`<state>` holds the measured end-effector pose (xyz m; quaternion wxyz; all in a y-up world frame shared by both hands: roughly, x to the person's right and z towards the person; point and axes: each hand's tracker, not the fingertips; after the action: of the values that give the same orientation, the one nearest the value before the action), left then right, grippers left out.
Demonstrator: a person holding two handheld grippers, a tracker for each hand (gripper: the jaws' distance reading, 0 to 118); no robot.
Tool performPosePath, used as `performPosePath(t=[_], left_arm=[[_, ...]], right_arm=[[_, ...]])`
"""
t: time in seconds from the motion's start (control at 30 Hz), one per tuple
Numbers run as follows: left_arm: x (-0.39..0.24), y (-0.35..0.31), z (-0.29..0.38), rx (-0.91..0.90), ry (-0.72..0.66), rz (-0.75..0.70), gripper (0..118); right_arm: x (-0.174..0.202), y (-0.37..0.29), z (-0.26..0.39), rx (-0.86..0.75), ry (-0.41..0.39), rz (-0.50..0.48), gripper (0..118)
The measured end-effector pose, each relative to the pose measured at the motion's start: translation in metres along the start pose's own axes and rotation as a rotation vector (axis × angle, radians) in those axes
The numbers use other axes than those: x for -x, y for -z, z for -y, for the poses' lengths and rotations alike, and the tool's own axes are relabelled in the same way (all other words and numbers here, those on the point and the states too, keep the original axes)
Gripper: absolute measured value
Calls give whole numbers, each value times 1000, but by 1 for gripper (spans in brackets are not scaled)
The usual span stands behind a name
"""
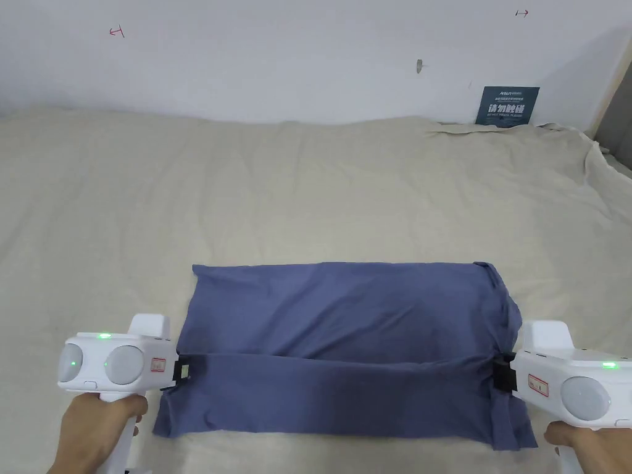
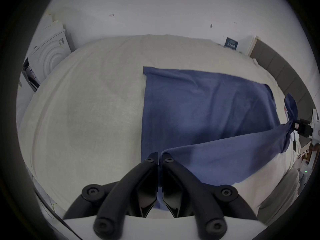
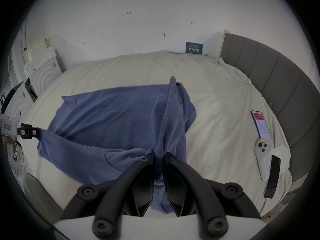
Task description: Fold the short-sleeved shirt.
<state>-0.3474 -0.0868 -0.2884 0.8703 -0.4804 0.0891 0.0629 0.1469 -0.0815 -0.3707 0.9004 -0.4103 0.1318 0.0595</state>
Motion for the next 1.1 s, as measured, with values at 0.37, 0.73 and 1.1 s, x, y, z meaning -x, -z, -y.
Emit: performPosePath(t=[0.37, 0.73, 1.1], left_arm=[[-7, 43, 1, 79, 14, -47, 3], [-17, -10, -10, -49, -51, 7, 116], [-26, -112, 5, -346, -26, 37, 115]], right_arm=[[14, 42, 7, 153, 19, 55, 9], [33, -28, -9, -3, 32, 38, 95], [32, -139, -18, -362, 14, 42, 95]])
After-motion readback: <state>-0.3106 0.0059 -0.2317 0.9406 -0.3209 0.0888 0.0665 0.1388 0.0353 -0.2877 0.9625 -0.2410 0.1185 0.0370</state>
